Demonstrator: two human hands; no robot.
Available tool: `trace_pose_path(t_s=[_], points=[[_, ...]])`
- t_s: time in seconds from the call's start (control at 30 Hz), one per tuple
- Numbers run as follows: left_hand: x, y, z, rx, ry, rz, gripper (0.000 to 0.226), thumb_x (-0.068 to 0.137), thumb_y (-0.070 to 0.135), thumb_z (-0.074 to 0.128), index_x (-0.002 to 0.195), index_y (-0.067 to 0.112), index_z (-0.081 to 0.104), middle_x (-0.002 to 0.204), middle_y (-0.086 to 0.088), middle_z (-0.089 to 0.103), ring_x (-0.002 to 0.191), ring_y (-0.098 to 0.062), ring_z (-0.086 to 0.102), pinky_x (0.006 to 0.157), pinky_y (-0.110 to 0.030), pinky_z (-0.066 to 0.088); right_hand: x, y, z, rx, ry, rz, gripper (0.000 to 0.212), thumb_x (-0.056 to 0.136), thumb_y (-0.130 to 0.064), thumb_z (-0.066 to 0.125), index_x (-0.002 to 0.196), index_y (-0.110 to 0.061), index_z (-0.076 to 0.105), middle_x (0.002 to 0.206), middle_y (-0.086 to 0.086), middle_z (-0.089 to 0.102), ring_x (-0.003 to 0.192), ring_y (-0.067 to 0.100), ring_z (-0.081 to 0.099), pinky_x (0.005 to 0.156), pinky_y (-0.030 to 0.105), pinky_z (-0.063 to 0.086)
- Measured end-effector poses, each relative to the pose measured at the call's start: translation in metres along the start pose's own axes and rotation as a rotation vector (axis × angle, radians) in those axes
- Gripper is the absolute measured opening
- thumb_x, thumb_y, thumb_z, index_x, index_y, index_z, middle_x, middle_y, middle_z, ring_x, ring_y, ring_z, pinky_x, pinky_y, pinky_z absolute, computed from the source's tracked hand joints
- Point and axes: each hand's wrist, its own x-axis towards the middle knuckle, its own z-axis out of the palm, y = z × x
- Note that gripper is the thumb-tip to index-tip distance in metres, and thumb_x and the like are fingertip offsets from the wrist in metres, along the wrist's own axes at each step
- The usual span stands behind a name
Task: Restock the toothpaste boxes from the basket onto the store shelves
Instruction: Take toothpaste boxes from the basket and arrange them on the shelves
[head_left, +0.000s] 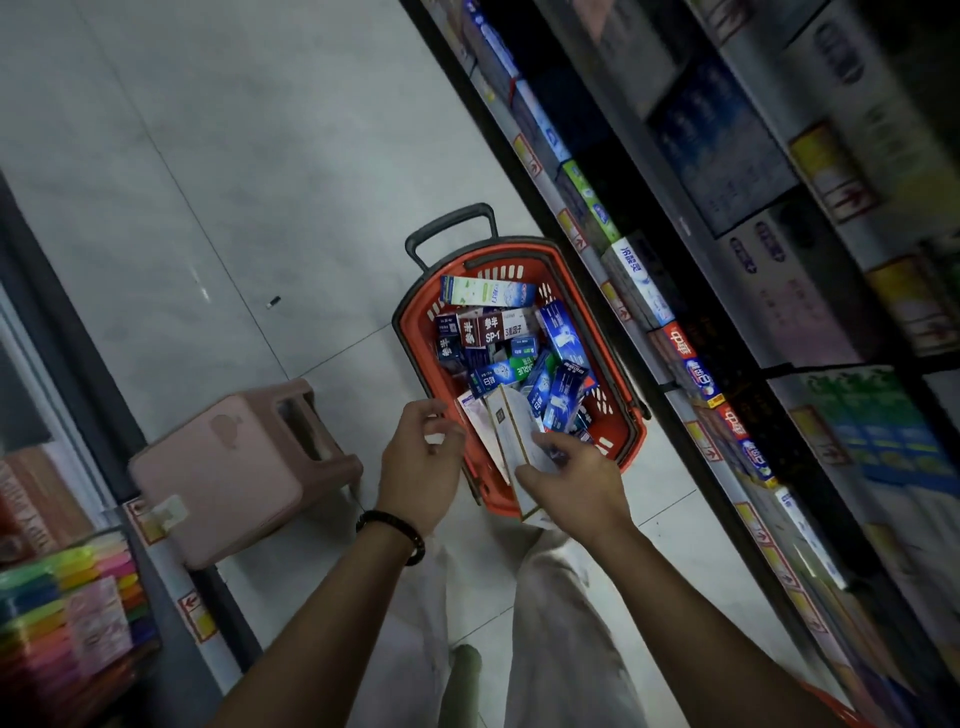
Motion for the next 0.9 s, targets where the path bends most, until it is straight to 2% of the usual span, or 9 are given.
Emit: trace_pose_path(t_s=[0.13, 0.2, 0.27, 0.37, 0.5, 0.57, 0.67, 0.8, 0.9], points=[[-0.021, 0.047, -0.020, 0.021, -0.037, 0.035, 0.021, 0.102, 0.025, 0.063, 0.122, 0.031, 0.058, 0.111, 0.007, 0.071, 0.093, -0.018, 0.072, 0.085, -0.041, 0.061, -0.041, -0.030, -0.038, 0.083, 0.044, -0.058, 0.056, 0.085, -0.040, 0.081, 0.138, -0.030, 0.069, 0.123, -0.006, 0.073, 0.111, 0.012, 0.068, 0.082, 0.023, 0.055], [-0.029, 0.069, -0.029, 0.025, -0.051, 0.052, 0.019, 0.101, 0.026, 0.065, 0.114, 0.036, 0.058, 0.109, 0.008, 0.071, 0.096, -0.020, 0.072, 0.087, -0.043, 0.060, -0.060, -0.045, -0.056, 0.103, 0.070, -0.071, 0.054, 0.081, -0.042, 0.081, 0.134, -0.035, 0.071, 0.109, -0.010, 0.076, 0.101, 0.008, 0.070, 0.089, 0.028, 0.057], [-0.039, 0.094, -0.037, 0.014, -0.061, 0.069, 0.018, 0.100, 0.025, 0.066, 0.110, 0.037, 0.057, 0.107, 0.009, 0.069, 0.098, -0.022, 0.071, 0.090, -0.045, 0.059, -0.078, -0.062, -0.076, 0.142, 0.085, -0.093, 0.051, 0.081, -0.040, 0.081, 0.131, -0.037, 0.072, 0.091, -0.011, 0.074, 0.081, 0.001, 0.070, 0.082, 0.027, 0.059], [-0.052, 0.126, -0.047, -0.024, -0.067, 0.094, 0.020, 0.100, 0.027, 0.065, 0.118, 0.032, 0.059, 0.107, 0.007, 0.069, 0.099, -0.023, 0.071, 0.094, -0.049, 0.059, -0.104, -0.086, -0.104, 0.192, 0.118, -0.156, 0.045, 0.082, -0.035, 0.083, 0.127, -0.037, 0.075, 0.077, -0.011, 0.070, 0.063, -0.001, 0.065, 0.060, 0.011, 0.047], [-0.075, 0.165, -0.056, -0.145, -0.095, 0.113, 0.025, 0.104, 0.022, 0.062, 0.129, 0.023, 0.059, 0.109, 0.001, 0.069, 0.089, -0.018, 0.073, 0.079, -0.036, 0.062, -0.137, -0.112, -0.135, 0.229, 0.128, -0.230, 0.040, 0.083, -0.040, 0.083, 0.123, -0.042, 0.074, 0.091, -0.010, 0.072, 0.067, -0.001, 0.067, 0.057, 0.008, 0.043], [-0.088, 0.184, -0.060, -0.219, -0.137, 0.111, 0.030, 0.105, 0.024, 0.062, 0.134, 0.023, 0.057, 0.114, -0.004, 0.069, 0.090, -0.020, 0.074, 0.072, -0.031, 0.061, -0.154, -0.125, -0.150, 0.284, 0.130, -0.262, 0.036, 0.085, -0.035, 0.085, 0.120, -0.039, 0.076, 0.080, -0.009, 0.070, 0.056, 0.002, 0.063, 0.052, 0.010, 0.043], [-0.107, 0.213, -0.065, -0.321, -0.195, 0.072, 0.034, 0.105, 0.029, 0.063, 0.138, 0.026, 0.055, 0.120, -0.007, 0.069, 0.101, -0.033, 0.076, 0.080, -0.038, 0.061, -0.178, -0.139, -0.166, 0.324, 0.146, -0.297, 0.033, 0.086, -0.026, 0.084, 0.117, -0.035, 0.076, 0.066, -0.014, 0.067, 0.050, 0.002, 0.059, 0.048, 0.011, 0.044], [-0.127, 0.241, -0.073, -0.376, -0.237, 0.075, 0.037, 0.103, 0.035, 0.066, 0.138, 0.034, 0.056, 0.126, -0.003, 0.071, 0.096, -0.031, 0.079, 0.081, -0.040, 0.064, -0.203, -0.147, -0.177, 0.371, 0.142, -0.323, 0.036, 0.087, -0.025, 0.085, 0.121, -0.034, 0.076, 0.081, 0.000, 0.074, 0.047, 0.022, 0.063, 0.050, 0.036, 0.055], [-0.145, 0.257, -0.077, -0.402, -0.285, 0.081, 0.036, 0.103, 0.037, 0.066, 0.137, 0.039, 0.056, 0.128, -0.002, 0.071, 0.093, -0.029, 0.080, 0.075, -0.038, 0.064, -0.219, -0.150, -0.189, 0.377, 0.138, -0.362, 0.033, 0.088, -0.025, 0.083, 0.120, -0.035, 0.076, 0.085, 0.004, 0.073, 0.055, 0.035, 0.070, 0.051, 0.040, 0.058]])
